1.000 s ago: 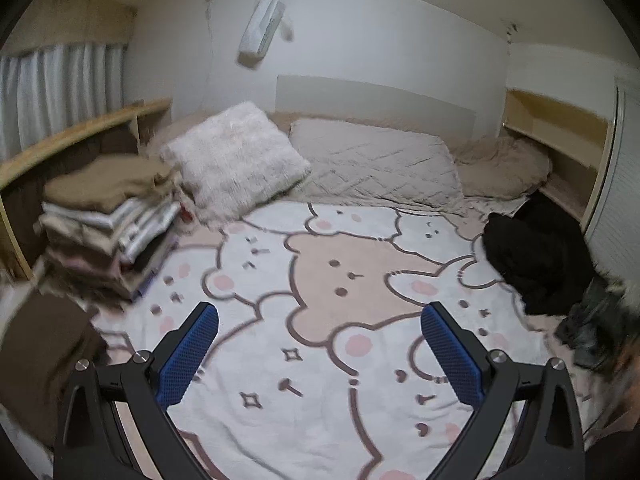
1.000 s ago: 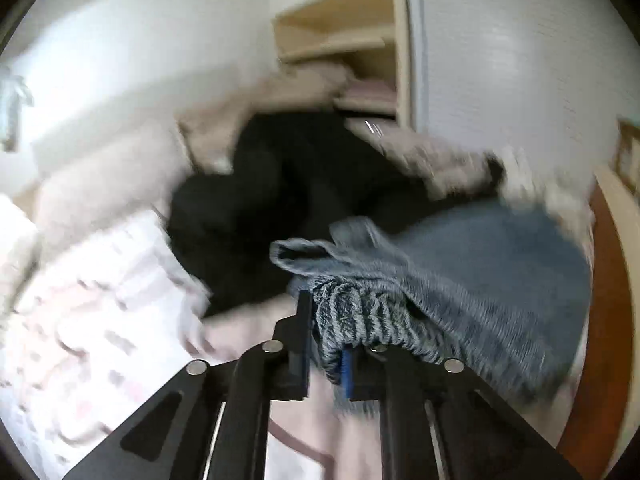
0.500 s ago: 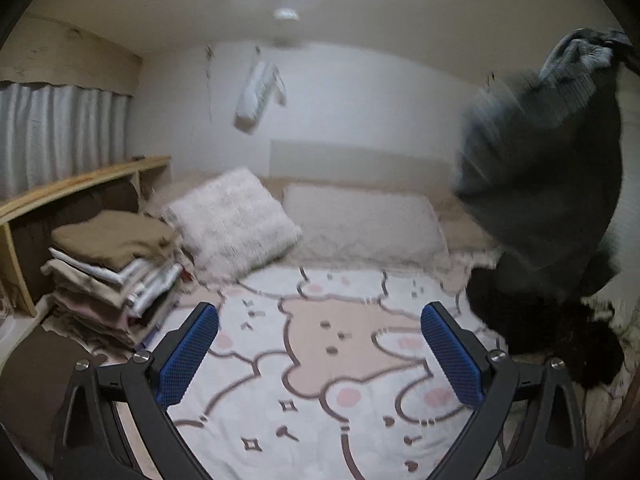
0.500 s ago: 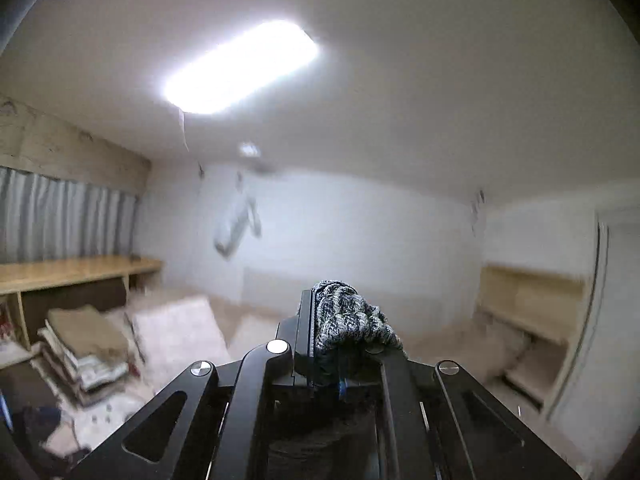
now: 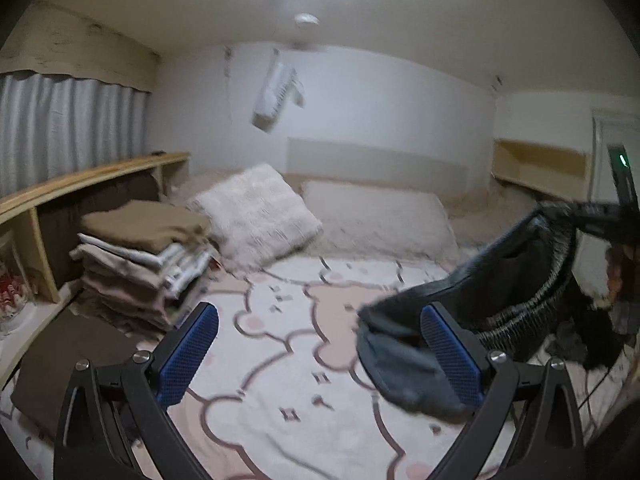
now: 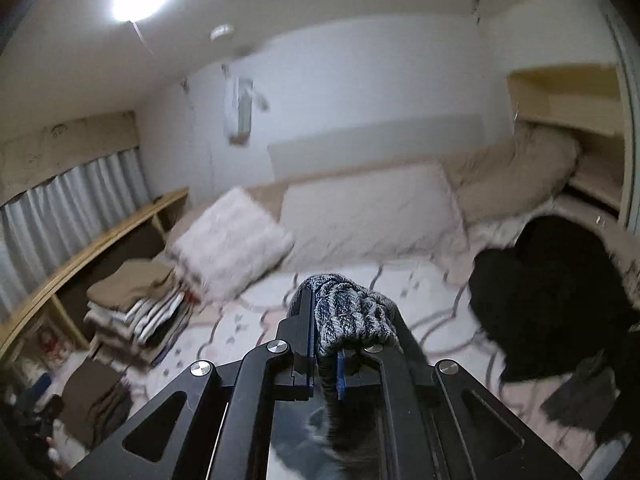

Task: Fold clothes
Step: 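Lift the blue-grey jogger pants with the right tool and carry them over the bed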

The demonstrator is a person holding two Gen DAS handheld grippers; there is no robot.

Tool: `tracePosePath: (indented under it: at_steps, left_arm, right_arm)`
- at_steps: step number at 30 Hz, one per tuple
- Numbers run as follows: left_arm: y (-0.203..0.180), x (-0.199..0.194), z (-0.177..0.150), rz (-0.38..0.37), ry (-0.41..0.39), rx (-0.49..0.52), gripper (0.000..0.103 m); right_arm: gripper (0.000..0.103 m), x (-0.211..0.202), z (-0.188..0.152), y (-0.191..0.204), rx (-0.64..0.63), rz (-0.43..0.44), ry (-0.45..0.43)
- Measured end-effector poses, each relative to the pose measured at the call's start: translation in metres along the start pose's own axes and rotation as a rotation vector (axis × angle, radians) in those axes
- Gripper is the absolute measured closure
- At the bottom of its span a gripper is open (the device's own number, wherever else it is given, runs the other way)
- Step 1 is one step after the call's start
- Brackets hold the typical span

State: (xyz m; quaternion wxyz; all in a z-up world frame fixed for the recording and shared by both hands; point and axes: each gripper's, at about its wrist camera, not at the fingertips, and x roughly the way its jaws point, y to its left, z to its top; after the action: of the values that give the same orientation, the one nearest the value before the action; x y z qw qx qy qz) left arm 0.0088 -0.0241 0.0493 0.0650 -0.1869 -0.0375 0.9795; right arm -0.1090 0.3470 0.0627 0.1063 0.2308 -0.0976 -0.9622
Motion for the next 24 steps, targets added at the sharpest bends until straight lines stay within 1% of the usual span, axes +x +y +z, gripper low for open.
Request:
tracePosePath:
  at_steps: [1,3,4,9,12,16,21,24]
  left_arm:
    - [-0.008,0.003,-0.006,-0.013,0.018,0.005,0.001]
    - [-0.023,0.009,-0.019,-0.037,0.053,0.012,0.001]
    - [-0.031,0.013,-0.023,-0.041,0.070,0.003,0.001]
    - [-0.065,0.054,-0.050,-0.038,0.170,-0.079,0.001]
    - [-0.076,0.082,-0.053,-0.012,0.181,-0.100,0.001]
    - [-0.086,0.117,-0.052,-0.025,0.213,-0.115,0.001]
    - [-0.098,0.161,-0.053,-0.018,0.266,-0.082,0.001]
    - [-0.110,0.182,-0.057,-0.056,0.307,-0.066,0.001]
  right_arm:
    - [0.094,0.001,-0.001,-0.005,-0.005,0.007,0.006]
    - [0.094,-0.010,-0.004,-0.005,-0.012,0.031,-0.003]
    - [0.094,-0.013,0.000,-0.009,-0.010,0.048,-0.006]
    - [0.094,-0.031,0.002,0.001,-0.043,0.129,-0.037]
    - [0.094,-0.039,0.003,0.006,-0.059,0.172,-0.046]
    - [0.094,-0.044,0.000,0.007,-0.072,0.193,-0.041]
    - [0.094,-0.042,-0.002,0.003,-0.078,0.186,-0.031]
    - [0.094,-0.040,-0.004,0.002,-0.096,0.181,-0.020]
